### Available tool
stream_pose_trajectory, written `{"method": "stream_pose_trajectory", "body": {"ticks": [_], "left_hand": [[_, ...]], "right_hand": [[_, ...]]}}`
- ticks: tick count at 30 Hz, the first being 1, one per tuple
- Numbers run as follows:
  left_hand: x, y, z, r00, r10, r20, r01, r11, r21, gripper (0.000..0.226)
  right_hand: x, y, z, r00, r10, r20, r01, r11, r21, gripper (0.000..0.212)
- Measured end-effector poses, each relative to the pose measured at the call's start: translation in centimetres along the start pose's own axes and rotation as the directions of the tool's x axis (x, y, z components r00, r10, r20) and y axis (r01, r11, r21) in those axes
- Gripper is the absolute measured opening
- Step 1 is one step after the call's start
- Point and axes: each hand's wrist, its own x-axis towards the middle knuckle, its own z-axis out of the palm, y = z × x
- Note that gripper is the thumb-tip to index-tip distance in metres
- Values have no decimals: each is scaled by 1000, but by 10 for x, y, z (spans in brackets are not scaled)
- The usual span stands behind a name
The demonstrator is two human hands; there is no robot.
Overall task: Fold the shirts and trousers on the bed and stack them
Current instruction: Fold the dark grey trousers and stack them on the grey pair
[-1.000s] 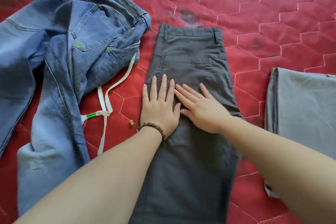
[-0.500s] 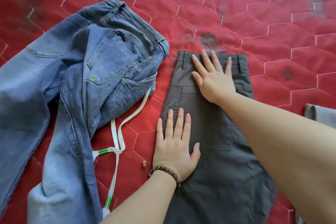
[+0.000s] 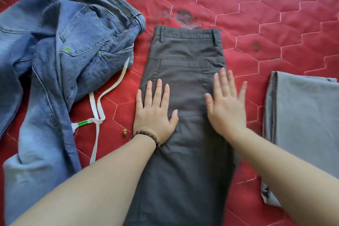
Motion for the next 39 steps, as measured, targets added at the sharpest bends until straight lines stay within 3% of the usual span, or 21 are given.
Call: {"method": "stream_pose_trajectory", "body": {"ticks": [2, 3, 5, 7, 9, 12, 14, 17, 19, 22, 24, 27, 31, 36, 39], "left_hand": [[0, 0, -2, 1000, 17, 12, -18, 999, 31, 65], [0, 0, -4, 999, 42, 21, -43, 998, 42, 61], [-4, -2, -7, 993, 105, 47, -108, 991, 73, 56], [-22, 0, -7, 988, 143, 51, -148, 984, 97, 56], [-55, 11, -8, 984, 169, 57, -173, 982, 70, 57], [-118, 31, -4, 968, 228, 103, -229, 973, 1, 61], [-155, 26, 0, 965, 210, 156, -218, 975, 39, 64], [-187, -2, 0, 989, 54, 137, -67, 993, 96, 63], [-190, -15, -2, 990, -3, 138, -20, 986, 165, 64], [-195, -3, -8, 993, -43, 114, 25, 987, 156, 65], [-221, 18, -9, 987, 78, 139, -88, 994, 71, 64], [-282, 32, -3, 923, 300, 239, -311, 950, 10, 64], [-336, -4, -8, 951, 228, 209, -240, 970, 30, 65], [-369, -9, -12, 992, -22, 125, 1, 987, 161, 66], [-404, 22, -6, 975, 171, 139, -181, 982, 62, 61]], "right_hand": [[-61, -33, 9, 954, -292, 64, 289, 956, 52, 62], [-84, -34, 12, 925, -362, 116, 362, 932, 18, 61], [-100, -11, 11, 948, -260, 182, 275, 959, -64, 61], [-102, 14, 10, 990, -2, 141, 27, 985, -173, 62], [-113, 10, 4, 992, 95, 80, -84, 988, -133, 61], [-160, -52, 0, 992, -114, 46, 109, 988, 109, 59], [-201, -81, 4, 970, -205, 132, 176, 963, 202, 58], [-256, -77, 11, 970, -66, 236, 40, 993, 112, 62], [-282, -63, 9, 976, 82, 201, -85, 996, 6, 65], [-305, -62, 1, 971, 215, 104, -216, 976, 2, 62], [-322, -80, 0, 990, 118, 81, -123, 991, 59, 58], [-352, -106, 6, 989, -60, 134, 44, 992, 118, 56], [-391, -88, 12, 975, 65, 211, -74, 996, 38, 65], [-423, -80, 0, 960, 197, 198, -195, 980, -30, 65], [-452, -113, 1, 986, -11, 168, 1, 998, 59, 60]]}}
